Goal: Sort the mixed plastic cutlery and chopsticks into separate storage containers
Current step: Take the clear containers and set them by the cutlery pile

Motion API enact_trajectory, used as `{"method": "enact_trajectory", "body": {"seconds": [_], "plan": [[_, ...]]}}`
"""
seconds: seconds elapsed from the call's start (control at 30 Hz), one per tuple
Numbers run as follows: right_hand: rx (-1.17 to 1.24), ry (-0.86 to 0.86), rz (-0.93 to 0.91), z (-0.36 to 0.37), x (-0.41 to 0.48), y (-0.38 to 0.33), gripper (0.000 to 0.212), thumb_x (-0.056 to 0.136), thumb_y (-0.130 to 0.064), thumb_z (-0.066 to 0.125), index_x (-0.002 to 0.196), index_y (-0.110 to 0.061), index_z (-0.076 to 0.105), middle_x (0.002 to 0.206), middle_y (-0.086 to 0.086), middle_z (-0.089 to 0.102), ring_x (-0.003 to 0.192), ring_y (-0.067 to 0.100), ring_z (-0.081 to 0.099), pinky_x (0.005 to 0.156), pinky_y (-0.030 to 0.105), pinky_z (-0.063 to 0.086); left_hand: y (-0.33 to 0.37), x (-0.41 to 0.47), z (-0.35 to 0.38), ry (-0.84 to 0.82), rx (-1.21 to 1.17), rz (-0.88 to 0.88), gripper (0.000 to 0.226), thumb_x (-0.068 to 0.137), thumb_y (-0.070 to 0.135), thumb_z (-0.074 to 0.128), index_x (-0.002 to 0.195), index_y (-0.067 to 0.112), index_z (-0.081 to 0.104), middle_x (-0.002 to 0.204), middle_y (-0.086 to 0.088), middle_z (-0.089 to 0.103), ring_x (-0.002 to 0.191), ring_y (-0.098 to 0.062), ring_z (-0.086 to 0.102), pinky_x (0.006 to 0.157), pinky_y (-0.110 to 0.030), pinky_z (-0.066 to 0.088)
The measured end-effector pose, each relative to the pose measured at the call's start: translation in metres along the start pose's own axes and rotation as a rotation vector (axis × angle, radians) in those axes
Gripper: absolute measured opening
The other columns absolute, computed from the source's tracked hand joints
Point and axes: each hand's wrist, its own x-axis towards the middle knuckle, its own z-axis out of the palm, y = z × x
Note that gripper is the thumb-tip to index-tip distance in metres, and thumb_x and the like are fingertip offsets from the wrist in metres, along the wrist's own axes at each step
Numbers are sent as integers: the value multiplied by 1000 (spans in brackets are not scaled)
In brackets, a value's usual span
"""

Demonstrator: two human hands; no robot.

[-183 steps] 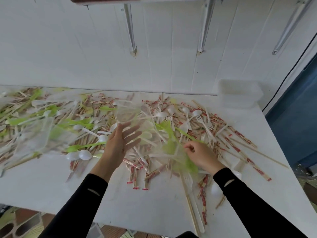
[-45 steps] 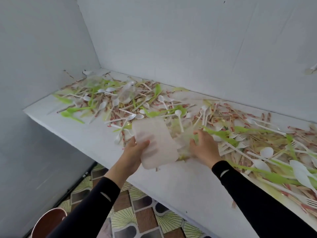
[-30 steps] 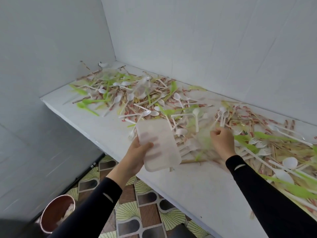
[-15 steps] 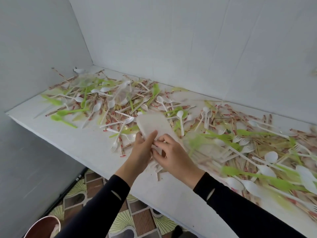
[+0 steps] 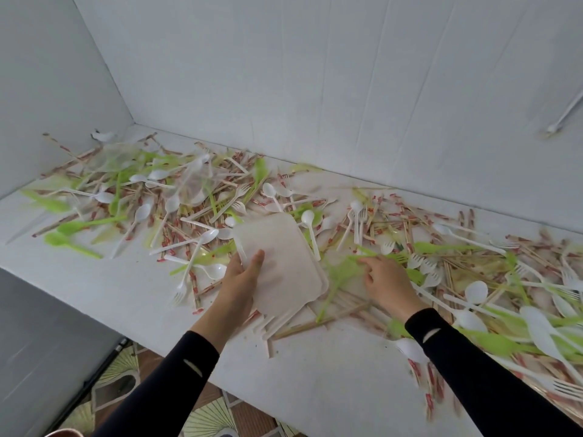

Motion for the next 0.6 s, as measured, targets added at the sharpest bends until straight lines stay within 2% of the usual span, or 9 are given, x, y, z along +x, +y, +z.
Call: {"method": "enact_trajectory", "body": {"seconds": [0.07,0.1,0.17,0.23,0.27,0.33,0.4,0.5,0.6], "plan": [[99,-18,8,-5,4,1,39,98,-10,44,134,-17,60,117,6,58,93,21,57,81,30,44,2,8,3,16,-14,-26,41,100,23,53,138,9,47,127,-17,63,105,-31,67,70,-42,60],[150,-34,8,-8,7,2,37,98,-8,45,130,-13,62,120,9,59,79,15,56,72,25,42,3,11,5,19,-15,-34,40,101,22,52,139,9,47,129,-16,63,108,-32,65,72,-43,61],[218,-48,15,-18,11,4,29,96,-5,48,119,3,65,125,19,60,62,7,49,60,18,38,5,16,7,10,-10,-39,40,102,21,50,139,9,46,131,-16,62,113,-34,63,77,-44,60],[293,-3,26,-30,14,5,27,95,-5,53,115,10,64,120,24,63,73,19,59,63,23,44,6,20,8,9,11,-33,39,102,24,49,138,8,48,129,-16,62,114,-35,63,80,-46,60],[352,38,39,-40,16,5,27,95,-8,55,116,4,66,117,18,65,83,20,61,69,23,44,6,22,9,16,25,-27,39,102,25,49,137,7,49,127,-16,63,112,-35,64,78,-45,60],[497,129,72,-60,19,3,25,95,-15,59,118,-10,67,109,0,66,90,11,58,77,21,43,5,22,11,5,48,-16,40,102,28,49,135,5,51,125,-19,63,110,-36,64,76,-44,60],[610,235,54,-76,24,-4,18,94,-20,62,111,-16,67,96,-10,64,83,4,56,73,18,46,4,25,17,-30,79,-2,38,103,27,48,133,4,52,121,-20,64,108,-36,65,78,-45,60],[736,413,-130,-86,24,-31,13,92,-15,64,104,-19,68,87,-15,62,73,3,52,65,10,44,3,23,30,-11,142,27,26,102,29,49,111,8,61,95,-8,69,81,-19,69,66,-36,60],[563,528,-470,-79,22,-54,14,89,-11,63,102,-14,67,92,-13,62,79,6,53,76,15,43,3,29,40,20,202,-5,25,101,34,52,98,12,65,87,-5,69,72,-15,68,61,-30,59]]}}
